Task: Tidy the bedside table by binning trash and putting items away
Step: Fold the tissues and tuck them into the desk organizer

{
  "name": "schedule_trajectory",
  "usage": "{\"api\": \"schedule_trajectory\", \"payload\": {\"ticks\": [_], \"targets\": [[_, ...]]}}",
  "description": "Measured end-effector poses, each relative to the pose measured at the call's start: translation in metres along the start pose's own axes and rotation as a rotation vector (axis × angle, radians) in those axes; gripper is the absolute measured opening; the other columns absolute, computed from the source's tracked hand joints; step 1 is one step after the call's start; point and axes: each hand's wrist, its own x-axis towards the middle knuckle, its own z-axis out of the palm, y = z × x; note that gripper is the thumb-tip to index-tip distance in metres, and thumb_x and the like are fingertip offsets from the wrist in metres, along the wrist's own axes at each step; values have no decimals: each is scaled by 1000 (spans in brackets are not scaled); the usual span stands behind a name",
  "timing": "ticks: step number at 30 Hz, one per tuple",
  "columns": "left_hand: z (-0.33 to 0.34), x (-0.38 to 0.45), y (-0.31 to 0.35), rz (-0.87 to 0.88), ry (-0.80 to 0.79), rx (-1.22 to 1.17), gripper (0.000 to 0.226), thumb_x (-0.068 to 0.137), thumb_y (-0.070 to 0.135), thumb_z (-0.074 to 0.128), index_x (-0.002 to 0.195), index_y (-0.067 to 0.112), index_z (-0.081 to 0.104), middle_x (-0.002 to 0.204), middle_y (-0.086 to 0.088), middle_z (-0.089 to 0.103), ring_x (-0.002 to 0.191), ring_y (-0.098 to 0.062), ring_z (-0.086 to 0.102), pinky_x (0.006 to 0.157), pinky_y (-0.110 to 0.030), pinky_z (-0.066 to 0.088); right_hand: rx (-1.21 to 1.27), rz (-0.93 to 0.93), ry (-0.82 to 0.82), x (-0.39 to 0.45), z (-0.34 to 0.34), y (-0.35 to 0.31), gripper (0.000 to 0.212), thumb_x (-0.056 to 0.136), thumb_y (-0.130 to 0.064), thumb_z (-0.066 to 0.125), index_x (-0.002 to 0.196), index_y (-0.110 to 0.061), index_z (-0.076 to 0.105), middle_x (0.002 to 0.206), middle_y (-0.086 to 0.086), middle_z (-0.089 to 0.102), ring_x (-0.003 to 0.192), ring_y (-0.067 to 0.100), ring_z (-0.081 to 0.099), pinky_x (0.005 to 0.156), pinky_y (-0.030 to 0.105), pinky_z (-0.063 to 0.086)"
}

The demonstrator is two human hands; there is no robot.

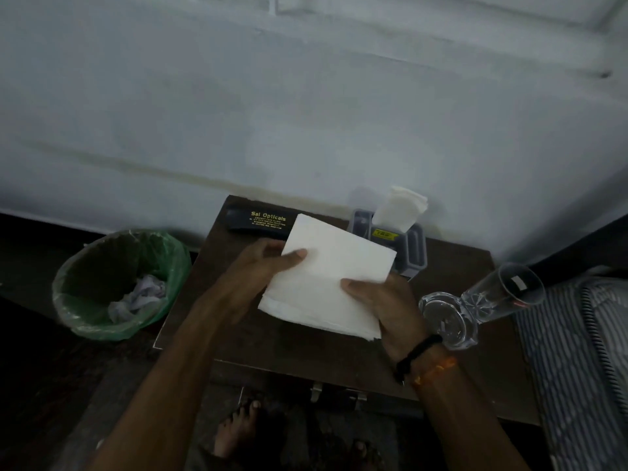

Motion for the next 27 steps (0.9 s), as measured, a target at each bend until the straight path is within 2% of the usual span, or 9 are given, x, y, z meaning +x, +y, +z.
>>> {"api": "schedule_trajectory", "payload": {"ticks": [3,7,12,16,19,24,27], "targets": [[19,-14,6,63,-176,37,39,84,28,72,122,24,63,115,3,72,103,-17,67,79,-29,51,34,-5,4,-13,-5,-3,34,79,-2,72,112,-10,71,107,10,75,97,30,71,82,45,59],[30,-16,6,90,-227,-17,42,89,6,64,128,22,60,117,2,70,106,-17,65,79,-27,51,104,-8,11,-18,-13,-4,46,71,-10,70,117,-6,68,113,16,72,105,38,67,92,55,54],[39,-11,5,101,-226,-29,47,89,3,60,130,24,57,120,2,69,108,-19,64,80,-28,50,192,37,-40,-16,-24,-1,54,69,-5,72,122,-10,64,120,14,70,111,40,64,95,61,50],[46,-6,6,93,-217,-40,51,87,1,61,133,23,55,123,-1,66,112,-22,61,88,-36,51,124,-11,-12,-8,-28,1,52,73,1,75,122,-12,64,120,10,70,111,35,65,94,57,52],[49,-4,6,115,-233,-79,49,87,-5,59,128,22,57,118,1,69,105,-16,65,78,-27,54,128,-7,4,-3,-31,-1,47,76,8,70,120,-7,66,116,13,72,109,36,66,92,53,54],[52,0,0,115,-215,-170,42,86,-8,57,124,8,62,116,-13,70,108,-30,66,85,-40,57,188,83,-60,0,-40,-8,42,80,8,64,121,-1,65,116,17,71,110,37,66,95,52,53],[55,1,0,139,-218,-171,36,86,-8,59,115,11,66,106,-5,74,103,-25,68,76,-32,58,245,134,-118,4,-46,-13,35,83,8,60,117,-1,67,116,20,70,108,39,66,91,51,55]]}}
